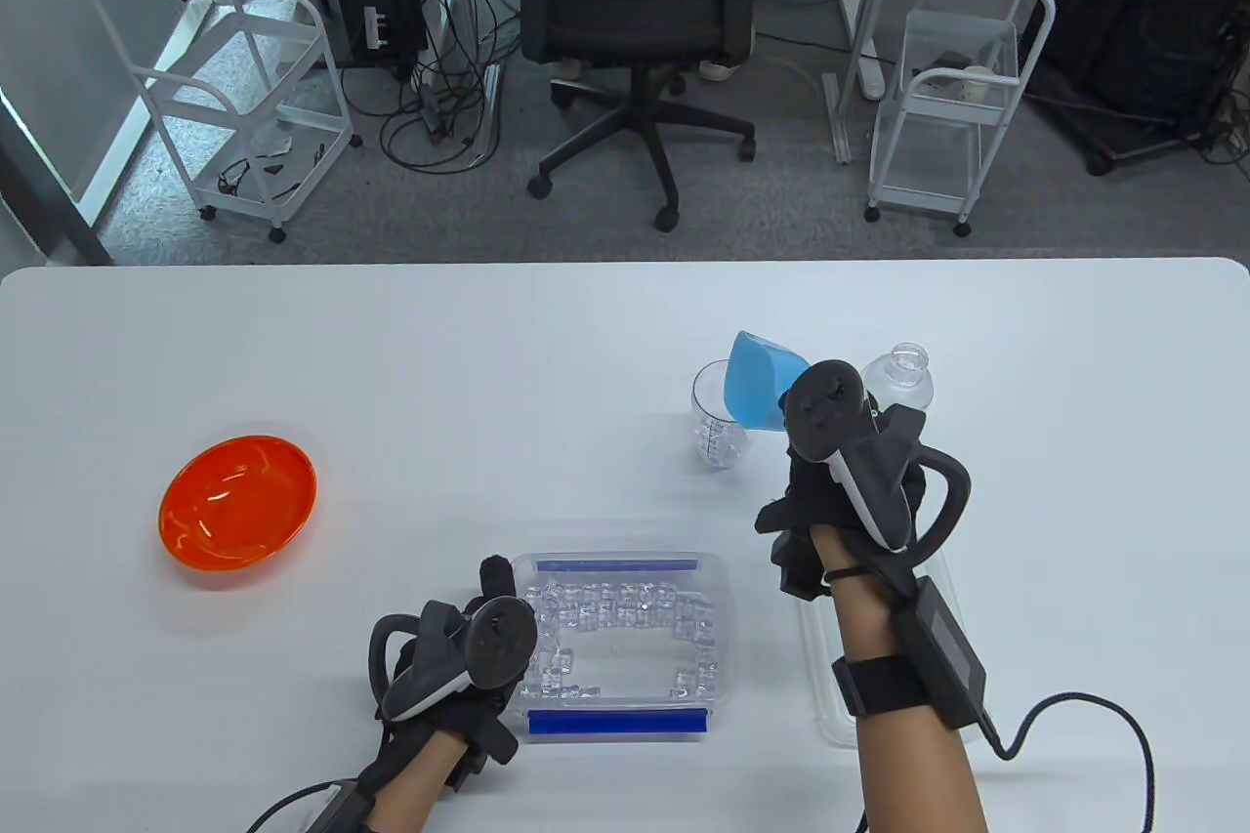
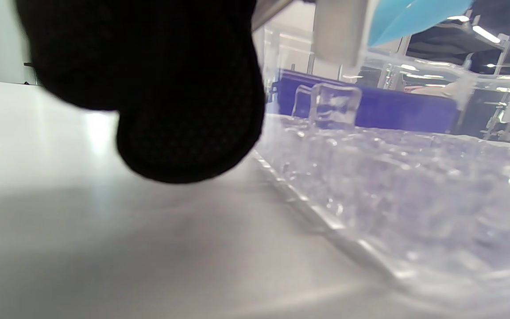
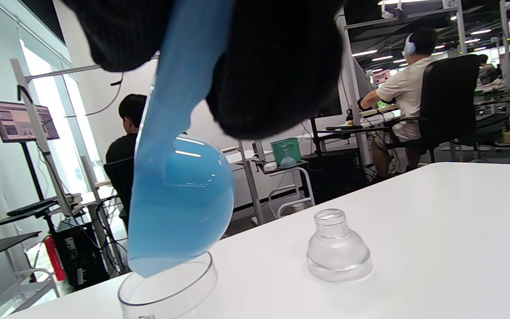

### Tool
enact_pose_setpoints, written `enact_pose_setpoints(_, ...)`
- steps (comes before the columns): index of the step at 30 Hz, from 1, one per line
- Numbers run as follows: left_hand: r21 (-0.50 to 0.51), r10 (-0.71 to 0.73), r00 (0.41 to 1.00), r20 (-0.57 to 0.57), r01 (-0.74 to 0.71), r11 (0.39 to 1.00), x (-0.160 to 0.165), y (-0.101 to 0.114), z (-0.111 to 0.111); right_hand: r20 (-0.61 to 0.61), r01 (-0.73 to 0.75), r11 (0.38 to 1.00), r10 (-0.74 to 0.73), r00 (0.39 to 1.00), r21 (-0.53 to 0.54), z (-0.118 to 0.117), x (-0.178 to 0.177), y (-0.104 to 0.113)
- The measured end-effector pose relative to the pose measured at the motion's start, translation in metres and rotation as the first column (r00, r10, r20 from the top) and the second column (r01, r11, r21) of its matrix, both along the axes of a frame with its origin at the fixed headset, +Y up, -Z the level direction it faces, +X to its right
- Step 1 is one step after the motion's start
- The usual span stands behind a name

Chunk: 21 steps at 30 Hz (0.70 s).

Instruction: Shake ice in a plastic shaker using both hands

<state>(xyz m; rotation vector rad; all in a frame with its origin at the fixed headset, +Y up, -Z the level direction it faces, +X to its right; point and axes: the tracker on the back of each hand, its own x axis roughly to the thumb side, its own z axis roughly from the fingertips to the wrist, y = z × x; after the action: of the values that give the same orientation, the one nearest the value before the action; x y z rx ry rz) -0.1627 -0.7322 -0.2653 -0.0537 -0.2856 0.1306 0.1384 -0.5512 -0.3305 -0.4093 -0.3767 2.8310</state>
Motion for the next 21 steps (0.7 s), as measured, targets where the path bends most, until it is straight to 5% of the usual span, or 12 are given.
enact_pose_setpoints(7, 0.000, 0.002, 1.000, -0.001, -0.002, 1.000, 0.000, 0.000, 0.000, -0.254, 0.119, 0.993, -0.114, 0.960, 0.004, 0.023, -0.008, 0.009)
enact_pose_setpoints(15, -0.004, 0.012, 1.000, -0.001, -0.012, 1.000, 0.000, 0.000, 0.000, -0.447, -0.006, 0.973, -0.102, 0.889, -0.232, 0.056, -0.020, 0.005)
enact_pose_setpoints(21, -0.004, 0.012, 1.000, -0.001, -0.012, 1.000, -0.001, 0.000, 0.000, -0.477, -0.043, 0.914, -0.171, 0.862, -0.404, 0.063, -0.024, -0.004)
